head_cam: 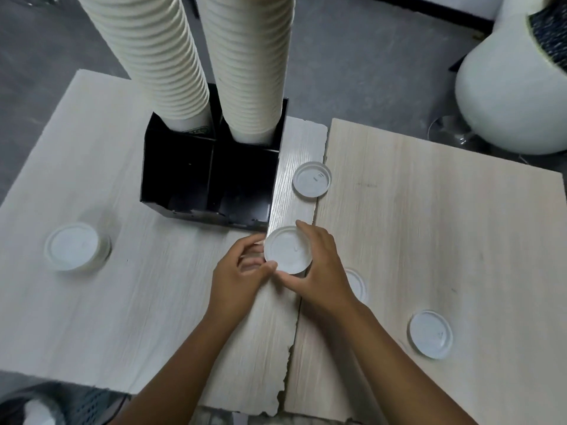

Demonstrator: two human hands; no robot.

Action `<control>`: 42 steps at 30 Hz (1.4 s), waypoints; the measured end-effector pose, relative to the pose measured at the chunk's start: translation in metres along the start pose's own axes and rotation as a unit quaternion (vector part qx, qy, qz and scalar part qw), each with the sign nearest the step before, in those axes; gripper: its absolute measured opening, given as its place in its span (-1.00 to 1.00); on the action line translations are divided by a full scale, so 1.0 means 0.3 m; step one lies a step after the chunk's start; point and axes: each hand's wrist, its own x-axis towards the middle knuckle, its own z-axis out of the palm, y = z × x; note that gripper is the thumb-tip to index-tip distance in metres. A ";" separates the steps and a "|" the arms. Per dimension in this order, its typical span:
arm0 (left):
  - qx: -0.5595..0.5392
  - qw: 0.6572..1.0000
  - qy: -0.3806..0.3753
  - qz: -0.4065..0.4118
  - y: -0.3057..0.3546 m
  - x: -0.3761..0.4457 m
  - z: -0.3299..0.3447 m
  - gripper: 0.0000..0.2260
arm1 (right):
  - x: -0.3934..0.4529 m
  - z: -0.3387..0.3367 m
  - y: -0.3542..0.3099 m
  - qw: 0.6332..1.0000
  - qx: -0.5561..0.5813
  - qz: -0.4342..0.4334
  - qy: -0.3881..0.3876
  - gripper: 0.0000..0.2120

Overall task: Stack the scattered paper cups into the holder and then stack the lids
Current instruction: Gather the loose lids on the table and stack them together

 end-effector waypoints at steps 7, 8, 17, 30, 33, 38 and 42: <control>-0.018 1.000 -0.016 -0.008 -0.021 -0.109 -0.260 -0.55 | -0.118 0.135 -0.180 0.999 0.025 -0.029 -0.025 -0.12; -0.028 0.999 -0.016 -0.011 -0.022 -0.117 -0.311 -0.55 | -0.119 0.161 -0.217 0.999 0.028 -0.032 -0.028 -0.12; -0.038 0.999 0.010 0.018 0.009 -0.159 -0.819 -0.53 | -0.051 0.430 -0.604 0.995 0.050 -0.079 -0.034 -0.12; 0.032 0.991 0.124 0.046 -0.185 0.068 -1.132 -0.63 | 0.198 0.871 -0.762 0.998 0.016 -0.055 -0.024 -0.17; 0.034 0.992 0.112 0.037 -0.227 0.092 -1.139 -0.58 | 0.200 0.903 -0.738 0.999 0.014 -0.043 -0.028 -0.18; 0.007 0.998 0.058 0.017 -0.253 0.106 -1.156 -0.57 | 0.187 0.887 -0.724 0.998 0.000 -0.047 -0.028 -0.23; 0.018 0.999 0.034 0.012 -0.262 0.098 -1.153 -0.59 | 0.169 0.875 -0.725 0.998 0.002 -0.058 -0.017 -0.31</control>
